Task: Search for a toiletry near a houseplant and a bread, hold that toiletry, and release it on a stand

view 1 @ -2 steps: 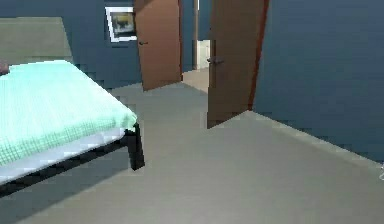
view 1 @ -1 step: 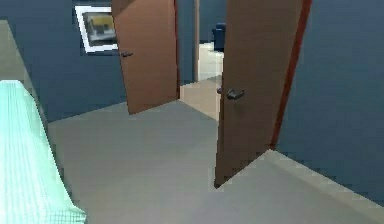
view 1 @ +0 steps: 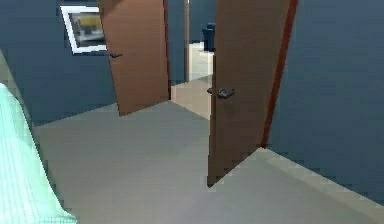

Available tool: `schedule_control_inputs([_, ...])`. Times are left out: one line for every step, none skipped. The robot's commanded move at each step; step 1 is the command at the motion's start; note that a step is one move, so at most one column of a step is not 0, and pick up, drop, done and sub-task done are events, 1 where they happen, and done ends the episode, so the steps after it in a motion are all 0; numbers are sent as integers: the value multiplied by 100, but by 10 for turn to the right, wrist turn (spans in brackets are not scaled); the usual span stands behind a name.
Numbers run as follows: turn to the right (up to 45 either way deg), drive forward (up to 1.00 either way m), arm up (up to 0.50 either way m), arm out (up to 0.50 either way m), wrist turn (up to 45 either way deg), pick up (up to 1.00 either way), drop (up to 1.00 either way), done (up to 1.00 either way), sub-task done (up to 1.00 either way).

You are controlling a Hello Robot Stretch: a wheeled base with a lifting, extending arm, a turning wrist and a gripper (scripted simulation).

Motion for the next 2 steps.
schedule_control_inputs([150,0,0,0,0,0,0,0,0])
schedule_control_inputs([0,10,0,0,0,0,0,0,0])
